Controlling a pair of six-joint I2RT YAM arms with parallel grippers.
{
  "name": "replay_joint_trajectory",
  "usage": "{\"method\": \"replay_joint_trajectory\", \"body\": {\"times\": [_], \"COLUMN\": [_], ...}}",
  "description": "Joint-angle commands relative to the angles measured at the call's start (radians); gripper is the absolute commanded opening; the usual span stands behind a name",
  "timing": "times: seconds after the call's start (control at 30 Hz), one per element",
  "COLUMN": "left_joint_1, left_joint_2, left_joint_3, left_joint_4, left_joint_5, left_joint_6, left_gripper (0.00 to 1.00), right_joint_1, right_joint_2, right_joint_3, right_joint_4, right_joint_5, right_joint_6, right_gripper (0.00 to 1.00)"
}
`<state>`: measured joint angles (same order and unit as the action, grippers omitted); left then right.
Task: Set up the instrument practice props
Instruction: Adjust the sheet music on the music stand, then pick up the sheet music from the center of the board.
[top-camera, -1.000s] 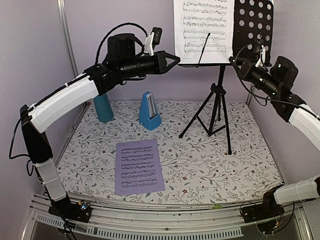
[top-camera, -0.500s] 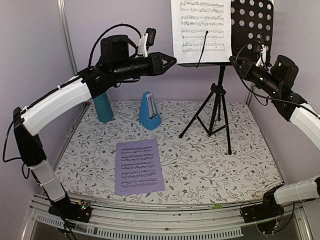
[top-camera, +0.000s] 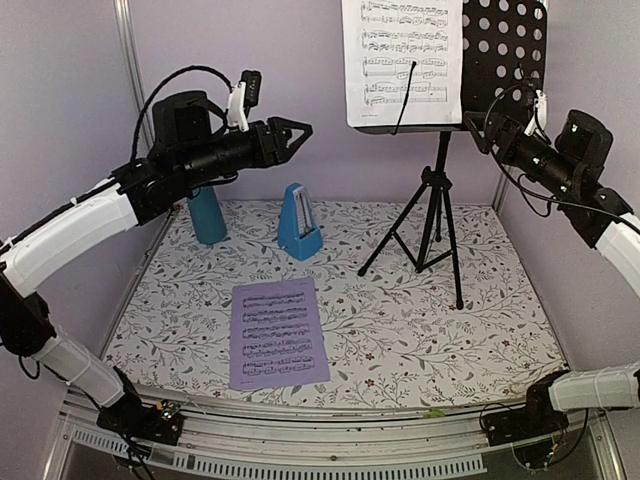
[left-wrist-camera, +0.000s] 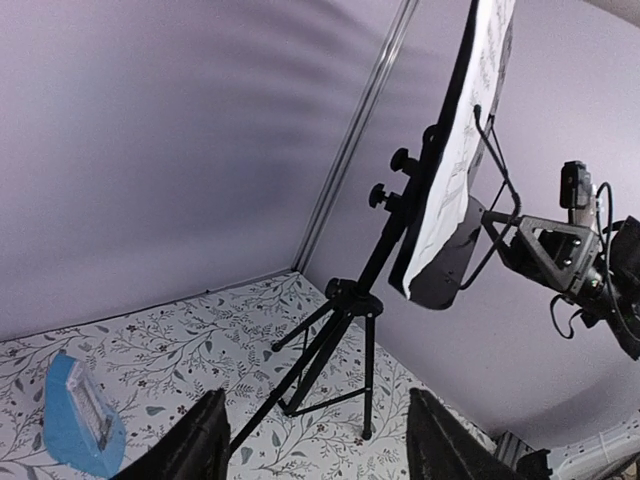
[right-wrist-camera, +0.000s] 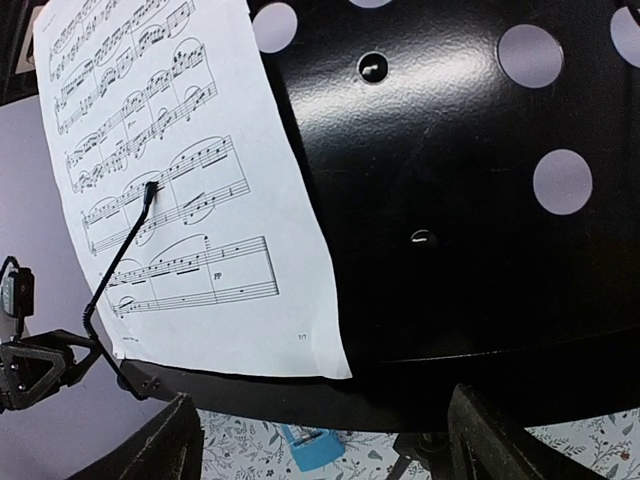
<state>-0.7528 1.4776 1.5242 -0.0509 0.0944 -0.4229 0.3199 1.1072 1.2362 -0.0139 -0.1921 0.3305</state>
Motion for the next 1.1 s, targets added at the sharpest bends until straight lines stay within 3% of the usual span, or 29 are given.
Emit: {"method": "replay_joint_trajectory", "body": {"times": [0.0, 0.17, 0.33, 0.6, 0.8, 1.07], "left_joint_1": [0.029, 0.049, 0.065, 0.07, 0.058, 0.05], "left_joint_2": [-0.115, -0.243, -0.325, -0.431, -0.437, -0.277], "left_joint_3": [-0.145, -0.363, -0.578, -0.881, -1.007, -1.045], "left_joint_4": [0.002, -0.057, -0.139, -0.234, -0.254, -0.151], "left_joint_5": [-0.071, -0.141, -0.201, -0.276, -0.227, -0.19], "left_joint_6": [-0.046, -0.127, -0.24, -0.483, -0.564, -0.589], "left_gripper": [0.65, 0.68, 0.71, 0.71, 0.71, 0.71], "right_joint_1": [0.002, 0.004, 0.028, 0.091, 0.152, 0.284], "right_joint_2": [-0.061, -0.141, -0.183, -0.21, -0.228, -0.2], "right_joint_3": [-0.06, -0.197, -0.373, -0.563, -0.605, -0.648], "right_joint_4": [-0.093, -0.13, -0.117, -0.12, -0.194, -0.157], "right_joint_5": [0.018, -0.006, -0.083, -0.028, 0.018, 0.049], "right_joint_6": [-0.01, 0.03, 0.108, 0.191, 0.188, 0.249], "right_gripper": [0.91, 0.99, 1.0, 1.0, 1.0, 1.0]}}
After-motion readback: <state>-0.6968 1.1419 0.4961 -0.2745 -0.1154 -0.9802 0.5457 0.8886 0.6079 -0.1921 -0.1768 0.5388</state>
